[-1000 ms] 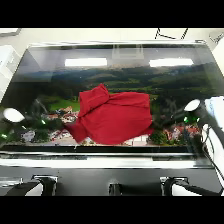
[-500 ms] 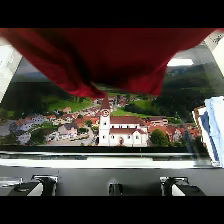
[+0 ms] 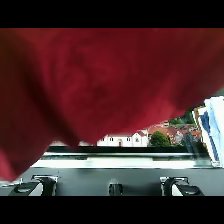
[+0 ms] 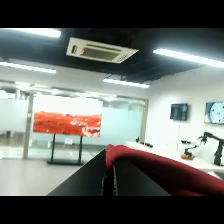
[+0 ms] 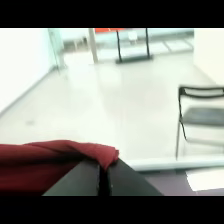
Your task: Fold the clothes and pants, and hang the long-sleeved shirts on hangers.
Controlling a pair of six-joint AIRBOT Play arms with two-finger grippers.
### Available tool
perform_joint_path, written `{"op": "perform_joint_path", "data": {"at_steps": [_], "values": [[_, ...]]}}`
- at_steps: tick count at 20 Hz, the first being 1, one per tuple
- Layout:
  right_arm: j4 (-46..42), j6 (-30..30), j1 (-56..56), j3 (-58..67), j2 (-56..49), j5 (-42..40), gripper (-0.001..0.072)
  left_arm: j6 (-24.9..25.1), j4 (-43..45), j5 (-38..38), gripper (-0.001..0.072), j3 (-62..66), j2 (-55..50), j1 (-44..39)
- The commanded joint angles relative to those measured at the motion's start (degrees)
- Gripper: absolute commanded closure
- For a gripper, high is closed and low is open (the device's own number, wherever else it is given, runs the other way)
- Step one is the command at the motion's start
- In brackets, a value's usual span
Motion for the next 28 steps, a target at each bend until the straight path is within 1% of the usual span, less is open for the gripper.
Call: {"op": "perform_joint_path", "data": {"at_steps": [1, 2, 3, 4, 6, 8, 10, 11, 12, 14, 16, 19, 20, 21, 22, 23, 24, 25, 26, 27, 28], "values": [[-2.6, 0.0, 0.0, -0.9, -4.8, 14.6, 0.0677, -0.2, 6.3, -5.4, 0.0685, -6.6, -0.9, 0.1], [-2.8, -0.5, 0.0, -2.6, -7.5, 18.3, 0.0677, -0.1, 6.3, -7.2, 0.0685, -10.4, -1.9, 0.0], [-2.8, -1.9, 0.0, -5.7, -10.5, 20.0, 0.0677, 0.1, 6.2, -8.1, 0.0685, -14.4, -3.0, 0.0], [-2.8, -2.9, 0.0, -9.5, -13.4, 19.7, 0.0677, 0.1, 6.0, -8.1, 0.0684, -19.4, -4.4, 0.0], [-3.7, -3.4, 0.0, -18.9, -19.5, 14.6, 0.0677, 0.1, 6.0, -6.6, 0.0684, -29.7, -8.3, 0.0], [-3.7, -2.2, 0.0, -27.4, -26.4, 5.4, 0.0677, 0.0, 5.7, -1.0, 0.0684, -39.9, -13.3, -0.2], [-2.4, 4.0, 0.0, -29.6, -33.2, 1.1, 0.0676, 0.0, 2.3, 6.6, 0.0684, -46.8, -19.0, -0.9], [-0.5, 7.0, 0.0, -29.6, -35.8, 0.1, 0.0676, 0.0, 0.6, 8.9, 0.0684, -48.3, -21.9, -1.3], [1.7, 8.4, 0.0, -29.6, -37.9, -0.9, 0.0676, 0.0, -1.0, 9.4, 0.0684, -48.8, -24.9, -1.8], [7.0, 8.7, 0.1, -29.6, -41.2, -1.7, 0.0677, 0.0, -4.7, 9.4, 0.0683, -48.8, -29.9, -2.8], [10.1, 8.6, 0.1, -29.6, -43.4, -0.7, 0.0677, 0.0, -8.5, 8.2, 0.0683, -48.8, -33.2, -4.1], [10.7, 8.7, 0.1, -29.6, -45.2, 1.3, 0.0676, 0.0, -9.5, 4.7, 0.0682, -48.8, -35.6, -6.4], [10.7, 8.8, -0.1, -29.6, -45.0, 1.2, 0.0650, 0.0, -9.5, 3.7, 0.0674, -48.8, -35.7, -6.8], [11.0, 9.7, -0.8, -29.4, -44.6, 1.4, 0.0510, 0.0, -9.4, 1.7, 0.0569, -48.4, -35.4, -6.5], [11.1, 9.5, -2.1, -29.0, -43.8, 2.6, 0.0340, 0.3, -9.2, -1.9, 0.0371, -47.5, -35.0, -5.4], [10.8, 7.4, -4.4, -28.6, -42.8, 5.2, 0.0217, 0.7, -8.5, -7.7, 0.0141, -46.1, -34.7, -3.2], [10.5, 4.6, -7.5, -28.5, -41.9, 8.9, 0.0201, 0.7, -7.3, -14.2, 0.0030, -44.8, -34.6, -0.7], [10.1, 3.4, -10.9, -28.5, -41.7, 13.8, 0.0200, 0.6, -6.8, -21.9, 0.0034, -44.2, -34.6, 2.3], [9.2, 1.7, -14.3, -29.1, -41.8, 19.4, 0.0166, 0.7, -6.8, -28.8, 0.0055, -44.8, -34.6, 4.7], [8.5, 0.2, -16.7, -31.1, -41.7, 23.3, 0.0147, 1.4, -6.9, -34.3, 0.0055, -46.9, -34.6, 6.6], [8.3, -0.6, -18.5, -34.5, -41.7, 26.0, 0.0126, 2.5, -6.9, -36.8, 0.0058, -50.0, -34.5, 7.3]]}}
